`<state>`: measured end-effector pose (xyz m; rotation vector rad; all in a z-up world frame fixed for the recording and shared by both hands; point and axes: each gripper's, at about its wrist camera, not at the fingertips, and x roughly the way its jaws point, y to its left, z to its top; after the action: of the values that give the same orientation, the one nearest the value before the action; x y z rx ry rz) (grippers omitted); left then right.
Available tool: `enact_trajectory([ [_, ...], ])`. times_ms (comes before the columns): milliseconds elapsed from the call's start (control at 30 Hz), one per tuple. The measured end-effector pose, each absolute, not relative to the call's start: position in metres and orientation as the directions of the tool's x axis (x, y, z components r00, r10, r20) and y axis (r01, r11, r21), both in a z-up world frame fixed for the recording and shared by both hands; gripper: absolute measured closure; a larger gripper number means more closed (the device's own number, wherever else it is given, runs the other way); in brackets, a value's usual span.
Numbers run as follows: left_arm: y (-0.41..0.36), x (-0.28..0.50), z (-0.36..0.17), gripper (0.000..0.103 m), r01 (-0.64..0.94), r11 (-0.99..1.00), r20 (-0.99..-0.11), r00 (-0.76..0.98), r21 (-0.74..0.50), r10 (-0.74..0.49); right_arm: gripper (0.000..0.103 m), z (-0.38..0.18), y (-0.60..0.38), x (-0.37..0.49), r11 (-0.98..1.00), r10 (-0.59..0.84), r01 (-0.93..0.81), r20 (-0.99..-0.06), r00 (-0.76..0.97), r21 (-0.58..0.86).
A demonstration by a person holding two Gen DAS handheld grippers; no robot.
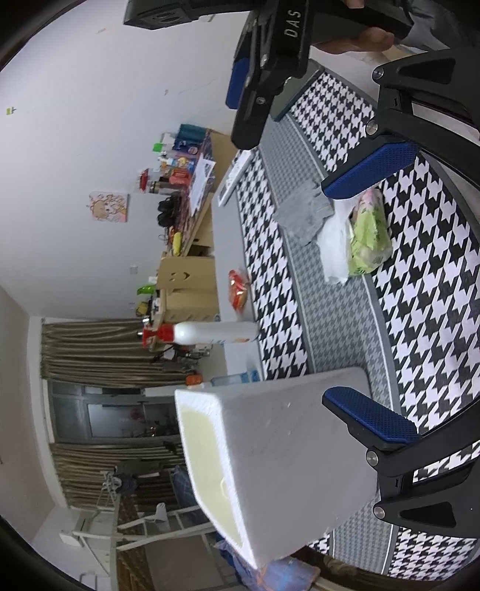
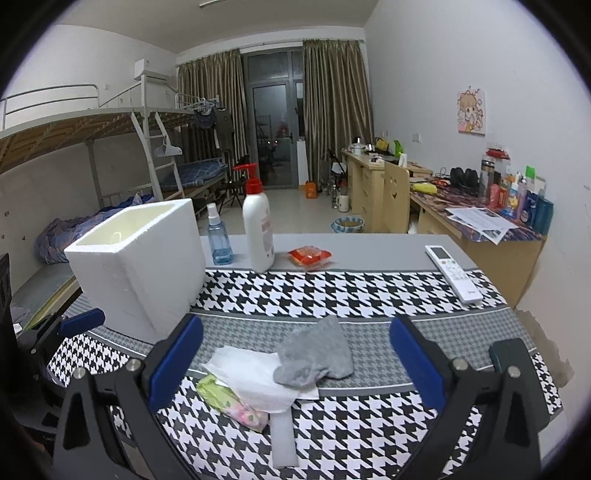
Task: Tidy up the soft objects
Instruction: 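Withdraw both tools from the box back toward the remaining table items, then grasp the green packet with white tissue using the left gripper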
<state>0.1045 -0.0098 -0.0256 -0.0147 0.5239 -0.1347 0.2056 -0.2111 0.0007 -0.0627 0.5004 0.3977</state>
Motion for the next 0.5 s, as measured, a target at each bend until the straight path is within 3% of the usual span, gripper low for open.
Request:
enact_trajectory([
  [500,-0.022,0.122,-0.054,0.001,0.168,0.983,-0.585,0.791,-0.077,-0.181,0.001,-0.022,-0.22,0.225,0.936,0.321,-0.348,-0.544,0.775,0.057],
])
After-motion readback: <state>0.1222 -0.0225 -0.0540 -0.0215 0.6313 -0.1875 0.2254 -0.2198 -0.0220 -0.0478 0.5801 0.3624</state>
